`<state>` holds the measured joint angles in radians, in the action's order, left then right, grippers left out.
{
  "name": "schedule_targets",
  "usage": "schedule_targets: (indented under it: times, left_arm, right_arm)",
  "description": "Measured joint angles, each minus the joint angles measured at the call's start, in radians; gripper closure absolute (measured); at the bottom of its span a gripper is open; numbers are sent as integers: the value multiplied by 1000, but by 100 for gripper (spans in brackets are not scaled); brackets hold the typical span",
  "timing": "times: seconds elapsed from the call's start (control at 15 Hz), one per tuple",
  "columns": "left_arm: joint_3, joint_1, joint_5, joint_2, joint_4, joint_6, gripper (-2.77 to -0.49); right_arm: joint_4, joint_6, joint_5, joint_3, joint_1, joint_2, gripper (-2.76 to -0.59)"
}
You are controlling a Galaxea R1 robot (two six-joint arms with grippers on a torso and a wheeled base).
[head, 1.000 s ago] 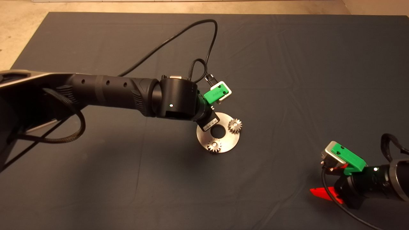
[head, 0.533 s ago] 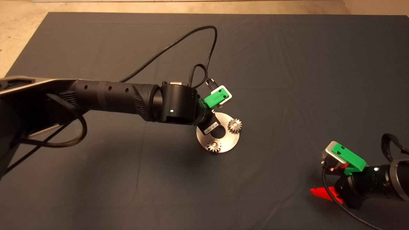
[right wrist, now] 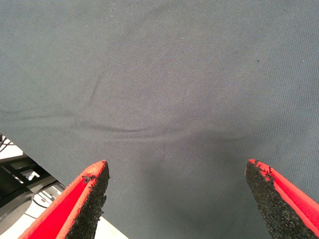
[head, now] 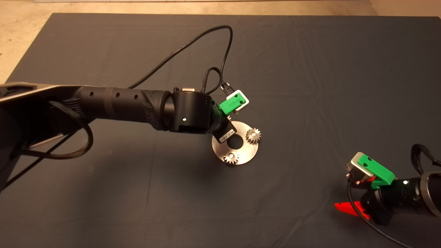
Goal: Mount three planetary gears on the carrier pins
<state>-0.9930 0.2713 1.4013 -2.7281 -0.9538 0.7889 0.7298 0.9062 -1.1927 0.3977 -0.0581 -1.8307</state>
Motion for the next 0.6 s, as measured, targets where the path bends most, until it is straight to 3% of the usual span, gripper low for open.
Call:
schedule_targets:
  times: [0.27,0.47,0.6]
  left_arm:
    - [-2,-8,0,-1,-4,0,-54]
    - [-1,-19,-9,-1,-31,0,-54]
    - [-1,-19,-10,-1,-31,0,-54]
  right_arm:
    - [0,0,0,0,0,0,-202]
    - [0,0,0,0,0,0,-202]
    - [0,0,1,0,0,0,-202]
